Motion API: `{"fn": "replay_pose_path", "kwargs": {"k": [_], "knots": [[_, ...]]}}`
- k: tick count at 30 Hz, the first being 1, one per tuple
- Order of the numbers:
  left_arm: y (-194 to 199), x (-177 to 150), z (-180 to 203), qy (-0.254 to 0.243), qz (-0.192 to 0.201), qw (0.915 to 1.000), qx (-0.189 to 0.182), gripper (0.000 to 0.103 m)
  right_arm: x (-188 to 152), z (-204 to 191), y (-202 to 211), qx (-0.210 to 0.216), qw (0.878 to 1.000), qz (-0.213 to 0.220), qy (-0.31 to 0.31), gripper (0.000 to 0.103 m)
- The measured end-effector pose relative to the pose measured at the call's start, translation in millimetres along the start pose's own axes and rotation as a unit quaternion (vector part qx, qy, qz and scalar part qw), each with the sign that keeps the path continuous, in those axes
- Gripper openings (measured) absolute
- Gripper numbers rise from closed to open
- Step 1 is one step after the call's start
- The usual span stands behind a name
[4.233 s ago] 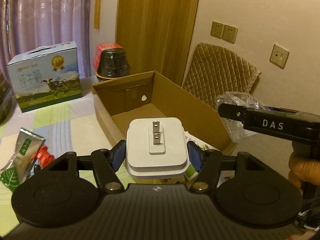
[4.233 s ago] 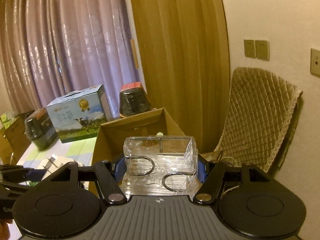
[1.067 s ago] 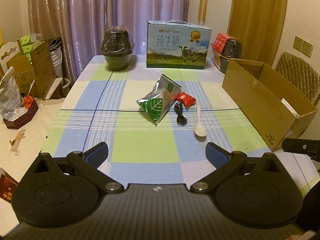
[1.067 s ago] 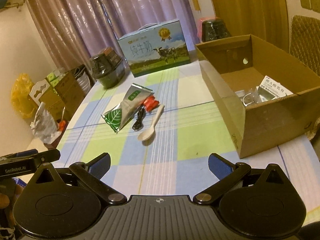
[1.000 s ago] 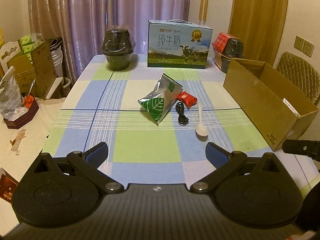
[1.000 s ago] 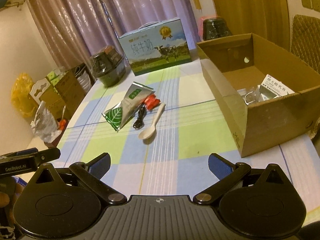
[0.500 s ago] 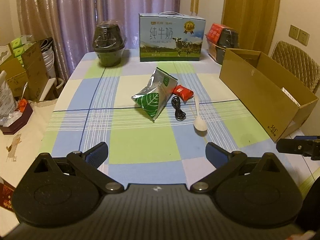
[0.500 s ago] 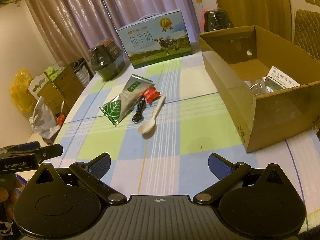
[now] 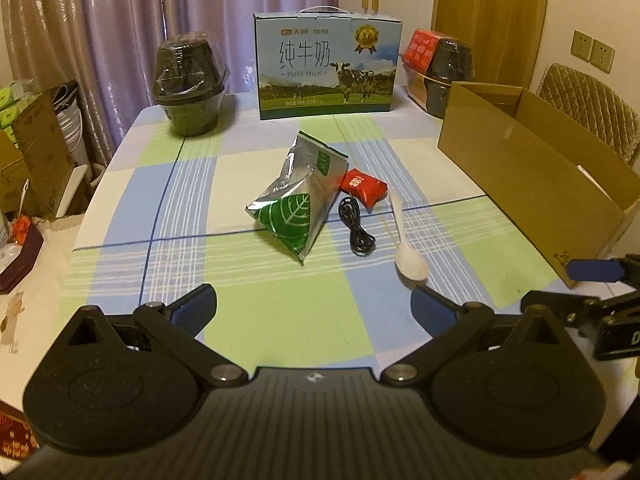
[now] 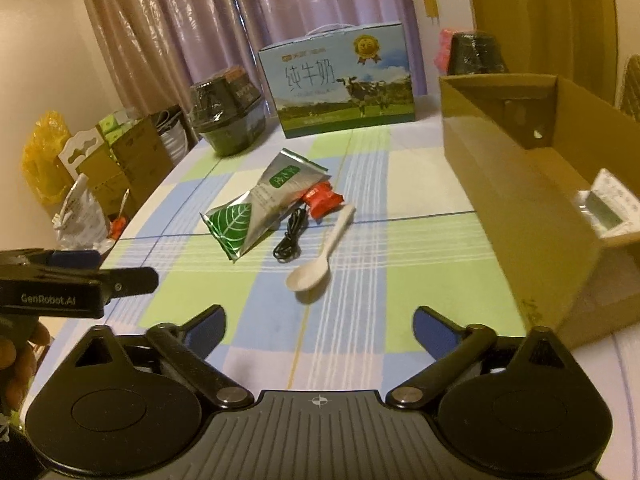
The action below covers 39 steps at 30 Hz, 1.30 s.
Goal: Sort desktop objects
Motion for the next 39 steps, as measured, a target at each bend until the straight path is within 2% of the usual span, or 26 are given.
{"fn": "replay_pose_path", "kwargs": {"k": [6, 11, 19, 28, 30, 33, 35, 39], "knots": [[-33, 3, -9, 0.010, 0.006, 0.9999, -0.011, 0.100, -4, 3, -38, 0.002, 1.000, -0.006, -0.005, 0.078], [-57, -5, -15, 0.027, -0.020, 0.9993, -0.013, 0.093, -7, 3, -70, -0.006, 1.000, -0.014, 0.015, 0.068], [-75, 13, -17, 0.056, -0.016, 0.9979, -0.029, 0.093, -7, 4, -112, -0.008, 1.000, -0.016, 0.020, 0.062], [-93, 23, -10, 0.031, -0.017, 0.9991, -0.022, 0.093, 1, 6, -132, -0.035, 0.999, 0.003, 0.028, 0.053], [-96, 24, -10, 0.033, -0.019, 0.9991, -0.021, 0.093, 1, 5, -135, -0.045, 0.998, 0.006, 0.041, 0.048], [-100, 25, -6, 0.029, -0.020, 0.9991, -0.025, 0.093, 1, 7, -136, -0.053, 0.996, 0.009, 0.069, 0.030], [-104, 25, -2, 0.021, -0.023, 0.9992, -0.026, 0.093, 1, 13, -134, -0.056, 0.996, 0.010, 0.070, 0.008], [-108, 24, 10, 0.005, -0.024, 0.9991, -0.034, 0.093, 1, 29, -126, -0.062, 0.995, 0.005, 0.074, 0.007]]}}
Point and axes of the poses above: each gripper's, at about its wrist camera, not at the fingertips, and y roughly against the way its jaws point, z to its right, x to its top, the point moved 9 cm from there along -y, roughly the way its jaws point, and after that the axes turned 5 degrees about x, right-handed, at the moved point
